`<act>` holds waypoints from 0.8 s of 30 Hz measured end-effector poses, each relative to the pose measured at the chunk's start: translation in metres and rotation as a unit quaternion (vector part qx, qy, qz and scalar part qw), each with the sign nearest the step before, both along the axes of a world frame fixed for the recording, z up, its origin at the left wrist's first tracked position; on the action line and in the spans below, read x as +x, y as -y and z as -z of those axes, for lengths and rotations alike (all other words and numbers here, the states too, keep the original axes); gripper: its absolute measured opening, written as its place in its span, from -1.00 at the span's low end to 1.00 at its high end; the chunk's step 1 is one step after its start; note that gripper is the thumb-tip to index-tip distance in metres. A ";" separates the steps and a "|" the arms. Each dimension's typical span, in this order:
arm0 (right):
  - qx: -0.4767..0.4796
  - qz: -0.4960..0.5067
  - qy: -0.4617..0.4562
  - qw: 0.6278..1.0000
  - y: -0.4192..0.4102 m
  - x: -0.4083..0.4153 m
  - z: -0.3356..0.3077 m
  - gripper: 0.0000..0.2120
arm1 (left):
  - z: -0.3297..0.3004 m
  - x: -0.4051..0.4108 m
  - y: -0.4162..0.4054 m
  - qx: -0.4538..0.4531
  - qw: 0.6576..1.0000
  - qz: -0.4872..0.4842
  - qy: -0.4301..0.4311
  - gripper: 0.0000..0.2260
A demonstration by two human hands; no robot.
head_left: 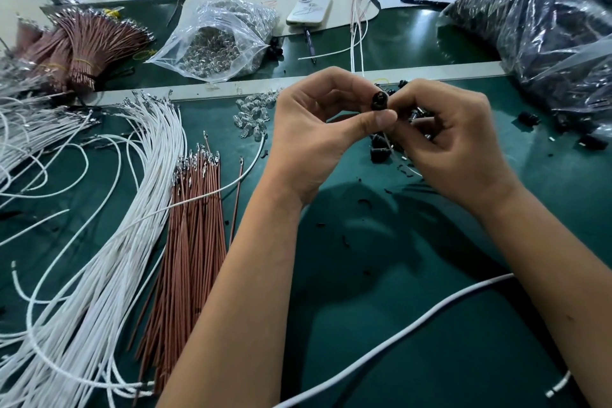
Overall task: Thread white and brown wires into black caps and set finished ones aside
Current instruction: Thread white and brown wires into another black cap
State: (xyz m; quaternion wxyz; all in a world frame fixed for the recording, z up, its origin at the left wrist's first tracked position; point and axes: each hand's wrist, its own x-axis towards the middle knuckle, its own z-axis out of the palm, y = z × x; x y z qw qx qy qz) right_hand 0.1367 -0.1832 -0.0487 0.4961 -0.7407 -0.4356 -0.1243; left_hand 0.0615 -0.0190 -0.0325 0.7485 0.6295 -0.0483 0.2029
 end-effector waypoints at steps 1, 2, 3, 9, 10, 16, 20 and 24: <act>0.001 -0.003 -0.005 1.000 0.001 0.001 0.001 -0.91 | 0.000 0.000 0.000 0.005 1.000 0.002 0.003 -0.77; 0.001 -0.006 -0.009 1.000 0.001 0.002 0.002 -0.92 | 0.000 0.000 0.001 0.008 1.000 0.005 0.006 -0.76; 0.002 -0.009 -0.012 1.000 0.002 0.002 0.002 -0.91 | -0.001 -0.001 0.001 0.011 1.000 0.008 0.008 -0.76; 0.002 -0.001 -0.010 1.000 0.002 0.000 0.001 -0.92 | -0.002 0.000 0.000 0.003 1.000 0.015 0.022 -0.76; 0.003 0.003 -0.008 1.000 0.002 -0.001 0.000 -0.92 | -0.001 0.000 -0.001 0.001 1.000 0.016 0.024 -0.76; 0.005 0.020 0.012 1.000 0.001 -0.004 -0.003 -0.96 | -0.001 0.001 -0.001 -0.001 1.000 0.011 0.021 -0.76; -0.006 0.023 0.043 0.999 0.002 -0.004 -0.007 -0.94 | -0.002 0.000 -0.001 -0.004 1.000 0.007 0.014 -0.77; -0.015 0.023 0.061 0.998 0.001 -0.005 -0.009 -0.94 | -0.002 -0.001 0.000 0.006 1.000 0.001 0.002 -0.77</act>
